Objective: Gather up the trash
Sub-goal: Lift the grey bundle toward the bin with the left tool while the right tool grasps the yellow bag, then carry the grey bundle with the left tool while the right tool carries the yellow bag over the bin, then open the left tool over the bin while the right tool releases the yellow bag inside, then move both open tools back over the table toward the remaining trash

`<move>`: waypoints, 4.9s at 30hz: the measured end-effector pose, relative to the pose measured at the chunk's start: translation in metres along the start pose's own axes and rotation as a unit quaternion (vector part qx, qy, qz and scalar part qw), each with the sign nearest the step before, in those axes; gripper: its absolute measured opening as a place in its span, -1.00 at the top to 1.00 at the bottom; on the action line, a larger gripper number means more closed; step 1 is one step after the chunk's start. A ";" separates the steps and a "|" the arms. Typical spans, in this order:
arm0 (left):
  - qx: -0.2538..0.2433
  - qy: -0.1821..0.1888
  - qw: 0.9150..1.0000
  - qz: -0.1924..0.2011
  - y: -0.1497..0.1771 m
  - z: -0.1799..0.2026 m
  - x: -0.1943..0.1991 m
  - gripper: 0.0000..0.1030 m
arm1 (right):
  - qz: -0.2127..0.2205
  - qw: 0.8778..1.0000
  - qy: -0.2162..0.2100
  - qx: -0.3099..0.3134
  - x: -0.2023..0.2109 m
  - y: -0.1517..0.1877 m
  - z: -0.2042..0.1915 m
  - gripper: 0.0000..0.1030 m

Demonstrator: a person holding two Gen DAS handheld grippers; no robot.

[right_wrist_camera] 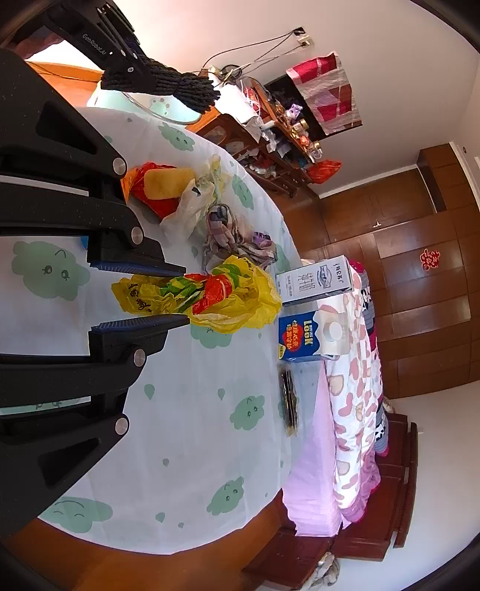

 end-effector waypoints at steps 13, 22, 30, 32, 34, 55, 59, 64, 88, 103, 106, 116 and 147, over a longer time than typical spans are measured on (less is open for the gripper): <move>0.012 -0.029 0.999 0.019 -0.006 -0.031 0.014 0.51 | 0.035 0.998 -0.007 0.050 0.023 -0.003 -0.039 0.59; 0.030 -0.040 0.998 0.024 -0.007 -0.056 0.019 0.51 | 0.035 0.996 -0.026 0.076 0.026 -0.003 -0.071 0.59; 0.038 -0.051 0.998 0.029 -0.016 -0.074 0.017 0.51 | 0.023 0.995 -0.041 0.094 0.021 -0.001 -0.098 0.59; 0.038 -0.055 0.997 0.033 -0.020 -0.080 0.017 0.51 | 0.023 0.994 -0.045 0.099 0.020 -0.001 -0.104 0.59; 0.042 -0.059 0.997 0.034 -0.022 -0.088 0.017 0.51 | 0.022 0.993 -0.048 0.103 0.019 -0.001 -0.110 0.59; 0.099 -0.096 0.990 0.013 -0.030 -0.168 -0.008 0.51 | 0.004 0.985 -0.085 0.153 -0.004 0.001 -0.201 0.59; 0.105 -0.100 0.989 0.006 -0.027 -0.176 -0.012 0.51 | -0.001 0.983 -0.090 0.163 -0.009 0.004 -0.218 0.59; 0.115 -0.108 0.987 -0.003 -0.024 -0.186 -0.017 0.51 | -0.012 0.980 -0.099 0.173 -0.018 0.007 -0.237 0.59; 0.138 -0.116 0.982 -0.050 -0.005 -0.208 -0.050 0.51 | -0.090 0.970 -0.120 0.192 -0.071 0.034 -0.291 0.59; 0.140 -0.119 0.981 -0.065 0.001 -0.212 -0.061 0.51 | -0.132 0.962 -0.137 0.198 -0.100 0.049 -0.307 0.56; 0.140 -0.119 0.981 -0.067 0.002 -0.212 -0.062 0.51 | -0.137 0.960 -0.143 0.196 -0.105 0.049 -0.307 0.54; 0.139 -0.120 0.981 -0.069 0.002 -0.213 -0.063 0.39 | -0.111 0.966 -0.139 0.186 -0.097 0.041 -0.298 0.45; 0.059 -0.127 0.990 -0.013 -0.015 -0.131 -0.019 -0.86 | 0.004 0.993 -0.049 0.105 -0.024 0.001 -0.164 -0.54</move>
Point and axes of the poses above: each gripper's, at about its wrist camera, not at the fingertips, and x roughly against the way its jaws point, z to its right, y to its underside, the point moved 3 cm from there along -x, roughly the way its jaws point, and after that the axes turned 4 degrees about y, right-handed, at the moved point
